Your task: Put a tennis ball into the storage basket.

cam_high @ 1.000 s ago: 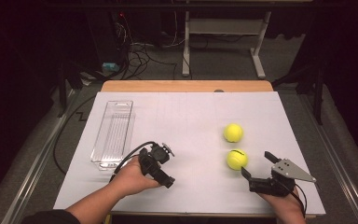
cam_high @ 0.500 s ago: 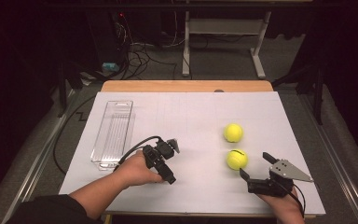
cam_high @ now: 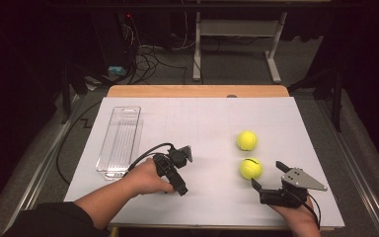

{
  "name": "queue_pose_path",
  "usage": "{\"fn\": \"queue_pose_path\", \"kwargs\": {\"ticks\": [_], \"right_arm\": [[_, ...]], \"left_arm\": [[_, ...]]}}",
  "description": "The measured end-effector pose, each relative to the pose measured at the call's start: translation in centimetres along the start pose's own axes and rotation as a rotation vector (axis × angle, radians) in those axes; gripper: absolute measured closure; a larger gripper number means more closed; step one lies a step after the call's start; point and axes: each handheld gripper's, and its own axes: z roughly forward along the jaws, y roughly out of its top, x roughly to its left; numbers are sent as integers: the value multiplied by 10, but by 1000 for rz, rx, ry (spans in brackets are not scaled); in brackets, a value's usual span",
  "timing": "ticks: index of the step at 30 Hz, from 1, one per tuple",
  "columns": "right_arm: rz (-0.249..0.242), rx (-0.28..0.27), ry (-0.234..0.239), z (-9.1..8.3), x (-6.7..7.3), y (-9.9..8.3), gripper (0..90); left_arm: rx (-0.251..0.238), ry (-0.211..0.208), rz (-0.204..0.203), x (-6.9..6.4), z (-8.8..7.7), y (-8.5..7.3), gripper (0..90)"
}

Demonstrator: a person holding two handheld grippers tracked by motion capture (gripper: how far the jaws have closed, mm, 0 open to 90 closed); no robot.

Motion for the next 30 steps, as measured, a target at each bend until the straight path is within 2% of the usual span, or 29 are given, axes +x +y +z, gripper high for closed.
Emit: {"fn": "queue_pose_path", "kwargs": {"ticks": [1,3,8,9,10,11,12,16,20,21,27,30], "right_arm": [[3,21,1,3,1,2,0],[4,29,3,5,1,3,0],[6,131,11,25,1,7,43],[6,131,11,25,1,7,43],[-1,173,23,33,2,8,65],[-1,173,23,33,2,8,65],[-7,216,28,42,3,7,86],[-15,264,33,52,4,7,157],[-11,263,39,53,4,8,211],[-14,262,31,54,3,8,264],[-7,259,35,54,3,9,274],[-19,231,42,53,6,11,275]], "left_arm": [[-3,-5,0,1,-1,0,9],[-6,-8,-2,1,-1,0,9],[-8,-9,-3,1,-4,1,9],[-8,-9,-3,1,-4,1,9],[-7,-9,-2,1,-4,1,9],[-7,-10,-3,1,-5,1,9],[-10,-9,-3,0,-5,1,9],[-7,-2,3,-1,-8,2,9],[-5,-2,4,-1,-8,2,9],[-5,-2,3,-1,-8,3,8],[-12,-8,0,0,-9,3,9],[-23,-11,-3,0,-12,3,8]]}}
